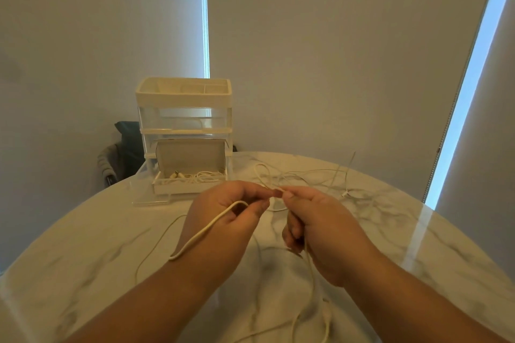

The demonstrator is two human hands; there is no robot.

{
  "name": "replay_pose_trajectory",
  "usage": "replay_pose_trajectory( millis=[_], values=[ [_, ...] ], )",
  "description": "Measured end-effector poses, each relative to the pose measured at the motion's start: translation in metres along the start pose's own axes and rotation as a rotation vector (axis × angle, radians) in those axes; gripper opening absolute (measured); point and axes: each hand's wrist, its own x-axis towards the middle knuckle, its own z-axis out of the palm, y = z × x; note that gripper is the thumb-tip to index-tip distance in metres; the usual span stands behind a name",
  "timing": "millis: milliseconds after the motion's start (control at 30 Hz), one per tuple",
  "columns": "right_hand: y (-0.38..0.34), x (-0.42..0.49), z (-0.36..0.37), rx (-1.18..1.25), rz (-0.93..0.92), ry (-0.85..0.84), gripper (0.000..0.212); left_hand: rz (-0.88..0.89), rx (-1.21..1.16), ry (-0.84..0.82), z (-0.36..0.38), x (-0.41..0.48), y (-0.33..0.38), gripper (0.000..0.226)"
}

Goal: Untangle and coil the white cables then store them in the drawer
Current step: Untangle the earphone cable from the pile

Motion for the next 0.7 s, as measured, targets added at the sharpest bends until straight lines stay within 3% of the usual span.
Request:
replay_pose_trajectory(
  millis=[133, 300, 467, 567, 700],
  values=[
    [0.000, -0.008, 0.005, -0.169, -0.030, -0.096, 0.026, 0.001, 0.008, 0.040, 0.002, 0.003, -0.004, 0.015],
    [-0.008, -0.010, 0.003, -0.136, -0.052, -0.140, 0.032, 0.089, 0.152, 0.068, -0.005, 0.009, -0.016, 0.020],
    [-0.017, -0.014, -0.003, 0.320, 0.084, -0.423, 0.026, 0.083, 0.225, 0.099, -0.012, 0.016, -0.027, 0.035],
    [-0.016, -0.011, -0.009, 0.589, 0.055, -0.626, 0.018, 0.043, 0.240, 0.099, -0.012, 0.019, -0.036, 0.038],
    [-0.011, 0.001, -0.021, 0.719, 0.017, -0.613, 0.040, -0.061, 0.232, 0.091, -0.013, 0.022, -0.037, 0.036]
  ],
)
